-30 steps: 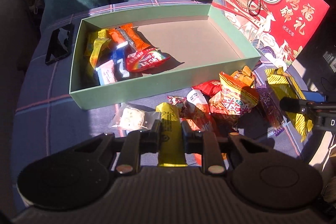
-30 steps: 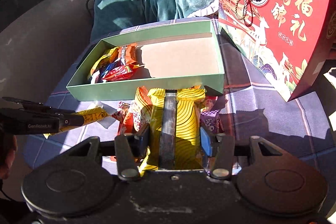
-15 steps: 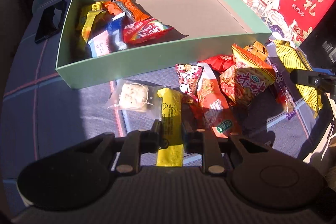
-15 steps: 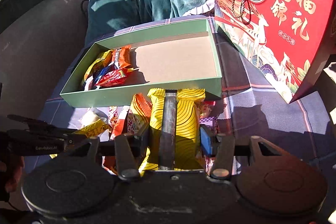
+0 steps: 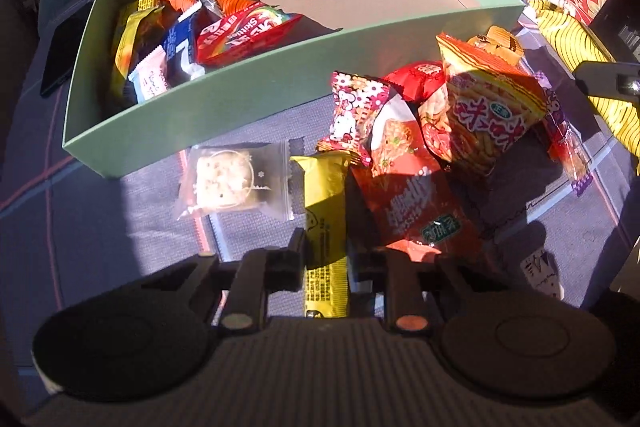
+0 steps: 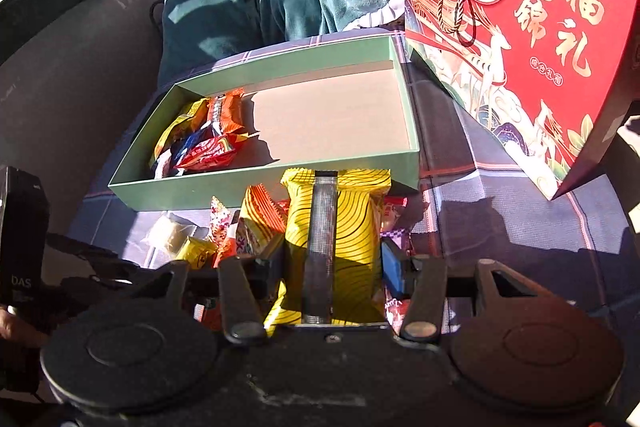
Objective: Organize snacks
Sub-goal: 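Lower the yellow bar and yellow wafer into the green box and release both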
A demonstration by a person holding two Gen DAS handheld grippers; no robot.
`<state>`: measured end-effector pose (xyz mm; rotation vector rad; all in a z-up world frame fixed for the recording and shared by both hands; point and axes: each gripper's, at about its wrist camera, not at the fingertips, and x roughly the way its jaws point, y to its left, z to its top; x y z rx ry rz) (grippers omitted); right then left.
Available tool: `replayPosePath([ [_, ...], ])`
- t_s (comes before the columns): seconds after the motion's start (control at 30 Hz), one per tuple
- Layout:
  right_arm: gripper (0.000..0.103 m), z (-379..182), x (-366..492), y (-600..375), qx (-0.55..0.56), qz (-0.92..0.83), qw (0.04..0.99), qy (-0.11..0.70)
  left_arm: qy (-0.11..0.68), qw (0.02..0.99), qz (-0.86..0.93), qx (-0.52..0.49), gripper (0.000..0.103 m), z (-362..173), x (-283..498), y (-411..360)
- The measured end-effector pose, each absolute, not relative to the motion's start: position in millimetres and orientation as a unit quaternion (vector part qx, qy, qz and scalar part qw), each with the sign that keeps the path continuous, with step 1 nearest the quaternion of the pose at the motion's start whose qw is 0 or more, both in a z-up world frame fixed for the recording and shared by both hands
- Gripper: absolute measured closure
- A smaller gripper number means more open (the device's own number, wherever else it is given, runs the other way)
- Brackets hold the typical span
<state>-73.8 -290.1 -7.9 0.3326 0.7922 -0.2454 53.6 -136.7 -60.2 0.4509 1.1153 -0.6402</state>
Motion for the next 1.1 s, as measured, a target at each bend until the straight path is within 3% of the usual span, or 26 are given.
replayPosePath([
  [0.27, 0.054, 8.9, -46.9, -310.4, 0.164, -0.124, 0.91, 0.361, 0.466, 0.816, -0.304, 0.155, 0.084, 10.2, 73.8, -128.9],
  [0.4, 0.054, 10.8, -2.2, -326.8, 0.172, -0.116, 0.909, 0.361, 0.434, 0.837, -0.3, 0.146, 0.084, 31.4, 119.1, -163.3],
  [0.7, 0.054, -26.9, 131.3, -392.8, 0.199, -0.138, 0.876, 0.417, 0.471, 0.825, -0.293, 0.109, 0.084, -21.4, 224.2, -259.7],
  [0.97, 0.049, -45.7, 179.3, -421.5, 0.216, -0.127, 0.869, 0.426, 0.482, 0.816, -0.309, 0.086, 0.082, -51.8, 258.9, -296.8],
  [1.0, 0.046, -45.9, 180.6, -421.6, 0.216, -0.125, 0.87, 0.425, 0.48, 0.816, -0.309, 0.087, 0.08, -53.2, 259.4, -298.8],
  [1.03, 0.038, -45.1, 181.4, -421.4, 0.219, -0.123, 0.871, 0.422, 0.48, 0.817, -0.306, 0.093, 0.061, -53.8, 259.0, -300.3],
  [1.07, 0.032, -41.6, 181.1, -420.3, 0.226, -0.119, 0.872, 0.418, 0.478, 0.819, -0.302, 0.099, 0.034, -53.0, 257.3, -300.5],
  [1.1, 0.014, -39.0, 179.4, -417.6, 0.225, -0.124, 0.872, 0.416, 0.473, 0.824, -0.296, 0.103, 0.026, -51.6, 254.9, -299.0],
])
